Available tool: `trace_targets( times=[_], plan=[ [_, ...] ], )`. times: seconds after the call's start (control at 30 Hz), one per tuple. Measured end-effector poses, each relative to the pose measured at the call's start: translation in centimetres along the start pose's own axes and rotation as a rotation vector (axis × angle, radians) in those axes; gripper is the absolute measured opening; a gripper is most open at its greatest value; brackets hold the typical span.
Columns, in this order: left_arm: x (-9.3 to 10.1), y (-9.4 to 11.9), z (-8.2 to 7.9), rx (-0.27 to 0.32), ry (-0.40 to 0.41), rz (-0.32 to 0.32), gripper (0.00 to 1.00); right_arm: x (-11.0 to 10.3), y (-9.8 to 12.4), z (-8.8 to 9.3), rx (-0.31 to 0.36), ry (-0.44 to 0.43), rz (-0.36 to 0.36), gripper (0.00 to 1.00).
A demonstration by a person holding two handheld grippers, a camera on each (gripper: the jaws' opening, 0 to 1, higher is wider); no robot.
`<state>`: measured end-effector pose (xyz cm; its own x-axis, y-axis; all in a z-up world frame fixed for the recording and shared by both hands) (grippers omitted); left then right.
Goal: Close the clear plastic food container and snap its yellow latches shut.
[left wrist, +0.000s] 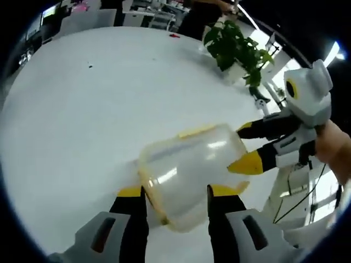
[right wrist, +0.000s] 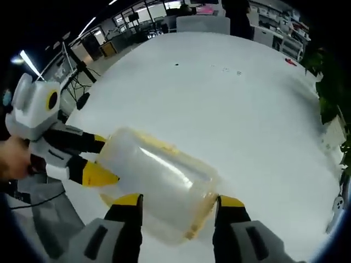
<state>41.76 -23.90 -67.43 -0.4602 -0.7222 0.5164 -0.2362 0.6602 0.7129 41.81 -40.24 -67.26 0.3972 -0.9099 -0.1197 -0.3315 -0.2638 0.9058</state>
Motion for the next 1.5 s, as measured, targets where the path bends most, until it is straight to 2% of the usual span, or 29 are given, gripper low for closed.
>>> trace_targets(
  times=[0.07, 0.2, 0.43, 0.6, 0.67, 0.8, 0.87, 0.9, 0.97, 1.1, 1.17, 1.2, 1.23, 1.27, 1.3, 1.33, 1.43, 1.47, 1.5],
  plan=[
    [-0.4, 0.1, 0.2, 0.000, 0.005, 0.002, 0.41, 0.3, 0.2, 0.3, -0.029, -0.014, 0.021, 0.50],
    [-0.5, -0.1, 0.2, -0.012, -0.005, -0.009, 0.41, 0.1, 0.2, 0.4, -0.026, -0.011, 0.025, 0.50],
    [-0.7, 0.1, 0.5, 0.008, 0.004, 0.005, 0.44, 0.6, 0.3, 0.4, -0.021, -0.026, -0.015, 0.52],
    [-0.9, 0.1, 0.4, 0.012, -0.021, 0.027, 0.46, 0.8, 0.5, 0.6, -0.002, -0.039, -0.036, 0.52],
    [-1.0, 0.2, 0.4, 0.015, -0.061, 0.027, 0.47, 0.8, 0.6, 0.6, 0.005, -0.011, -0.036, 0.51],
    [-1.2, 0.7, 0.5, 0.005, -0.107, 0.024, 0.48, 1.2, 1.3, 0.6, 0.018, 0.097, -0.012, 0.46],
    [-1.2, 1.0, 0.6, -0.002, -0.126, 0.043, 0.50, 1.4, 1.7, 0.6, 0.022, 0.115, 0.002, 0.48],
    [-1.3, 1.2, 0.6, -0.006, -0.140, 0.035, 0.51, 1.5, 2.0, 0.6, 0.027, 0.152, -0.003, 0.48],
    [-1.3, 1.7, 0.6, -0.010, -0.186, 0.040, 0.51, 1.7, 2.3, 0.6, 0.026, 0.204, 0.008, 0.46],
    [-1.5, 2.5, 0.5, -0.041, -0.285, 0.075, 0.53, 2.3, 3.0, 0.8, 0.028, 0.374, 0.038, 0.47],
    [-1.4, 3.0, 0.2, -0.044, -0.381, 0.092, 0.58, 2.2, 3.3, 0.7, 0.061, 0.449, 0.011, 0.46],
    [-1.2, 3.3, -0.2, -0.045, -0.448, 0.117, 0.58, 2.4, 3.6, 0.7, 0.045, 0.464, 0.007, 0.44],
    [-1.1, 3.5, -0.4, -0.041, -0.491, 0.126, 0.57, 2.3, 3.7, 0.6, 0.054, 0.499, -0.020, 0.40],
    [-1.3, 3.9, -0.7, -0.051, -0.550, 0.117, 0.56, 1.7, 3.9, 0.3, 0.112, 0.567, -0.095, 0.37],
    [-1.1, 4.1, -0.9, -0.050, -0.576, 0.138, 0.54, 1.5, 4.0, 0.2, 0.127, 0.582, -0.121, 0.36],
    [-0.7, 4.2, -1.2, -0.033, -0.606, 0.187, 0.55, 1.5, 4.2, 0.3, 0.127, 0.591, -0.137, 0.35],
    [0.7, 4.5, -1.1, -0.065, -0.707, 0.301, 0.62, 1.0, 4.4, 0.3, 0.160, 0.670, -0.214, 0.35],
    [1.1, 4.6, -1.1, -0.069, -0.748, 0.331, 0.60, 0.7, 4.5, 0.3, 0.171, 0.698, -0.241, 0.35],
    [1.5, 4.6, -1.2, -0.071, -0.825, 0.347, 0.56, 0.3, 4.6, 0.3, 0.185, 0.731, -0.271, 0.35]
  ],
)
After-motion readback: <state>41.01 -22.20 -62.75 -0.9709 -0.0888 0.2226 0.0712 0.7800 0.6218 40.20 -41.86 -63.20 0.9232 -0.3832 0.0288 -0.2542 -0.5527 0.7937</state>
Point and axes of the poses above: the point that each gripper's makers call its tool centre point, and the gripper's own axes: y roughly backward along the fingers, x roughly to its right, z roughly out of its underside, the point moved 8 cm from there along y, roughly backward along the fingers, and after that the axes turned 8 degrees about z, right-handed, at the moved point
